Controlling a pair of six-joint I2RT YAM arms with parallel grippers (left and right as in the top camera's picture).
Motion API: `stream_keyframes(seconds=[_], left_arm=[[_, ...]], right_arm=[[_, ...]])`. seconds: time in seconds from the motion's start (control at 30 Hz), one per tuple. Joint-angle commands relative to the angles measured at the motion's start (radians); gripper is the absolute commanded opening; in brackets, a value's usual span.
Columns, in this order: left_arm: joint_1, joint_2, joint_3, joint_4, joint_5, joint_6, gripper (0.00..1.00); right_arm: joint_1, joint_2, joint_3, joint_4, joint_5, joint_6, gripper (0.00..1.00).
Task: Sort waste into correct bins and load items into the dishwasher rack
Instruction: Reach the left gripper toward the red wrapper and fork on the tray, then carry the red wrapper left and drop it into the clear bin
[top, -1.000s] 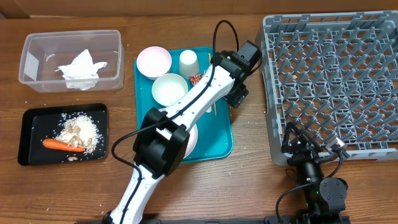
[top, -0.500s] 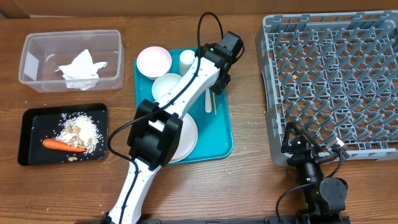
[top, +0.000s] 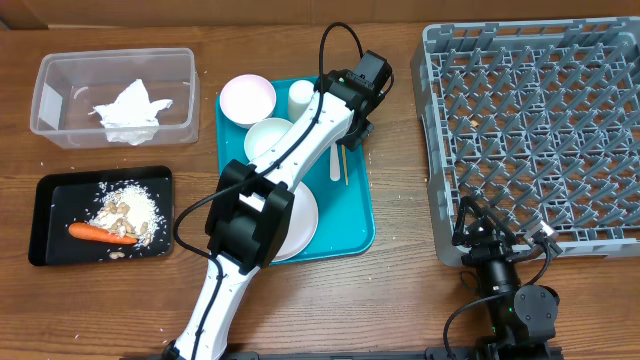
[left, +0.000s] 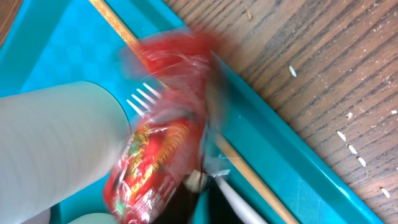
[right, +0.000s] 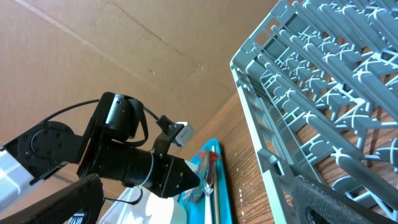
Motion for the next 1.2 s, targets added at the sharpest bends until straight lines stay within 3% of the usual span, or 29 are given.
stream_keyframes(seconds=[0.0, 0.23, 0.47, 0.67, 0.87, 0.9, 0.93, 0.97, 1.0, 1.03, 1.17], left_arm=[[-0.006, 0.016, 0.009, -0.02, 0.018, -0.033, 0.04], [-0.028, -0.104, 0.237, -0.195, 0.244, -0.095, 0.04], [0.116, -0.346, 0.312, -0.236, 0.185, -0.182, 0.04], [0.568, -0.337, 0.294, -0.246, 0.184, -0.299, 0.04], [0.821, -0.203, 0.294, -0.245, 0.211, -0.511, 0.04], [0.852, -0.171, 0.294, -0.243, 0.211, -0.55, 0.17], [0.876, -0.146, 0.294, -0.243, 0.212, -0.583, 0.38], [0.902, -0.12, 0.294, -0.244, 0.224, -0.607, 0.79], [0.919, -0.105, 0.294, -0.246, 0.25, -0.606, 0.95], [0.933, -0.095, 0.294, -0.253, 0.283, -0.599, 1.0], [0.964, -0.13, 0.295, -0.262, 0.439, -0.517, 1.0]], right_arm=[[0.005, -0.006, -0.01, 0.008, -0.001, 0.004, 1.0], [0.005, -0.006, -0.01, 0.008, -0.002, 0.004, 1.0], [0.005, -0.006, -0.01, 0.008, -0.002, 0.004, 1.0], [0.005, -0.006, -0.01, 0.008, -0.001, 0.004, 1.0], [0.005, -0.006, -0.01, 0.008, -0.002, 0.004, 1.0], [0.005, -0.006, -0.01, 0.008, -0.002, 0.004, 1.0], [0.005, -0.006, -0.01, 0.008, -0.002, 0.004, 1.0], [0.005, -0.006, -0.01, 0.008, -0.002, 0.004, 1.0], [0.005, -0.006, -0.01, 0.008, -0.002, 0.004, 1.0], [0.005, -0.006, -0.01, 0.008, -0.002, 0.004, 1.0], [0.005, -0.006, -0.01, 0.008, -0.001, 0.004, 1.0]])
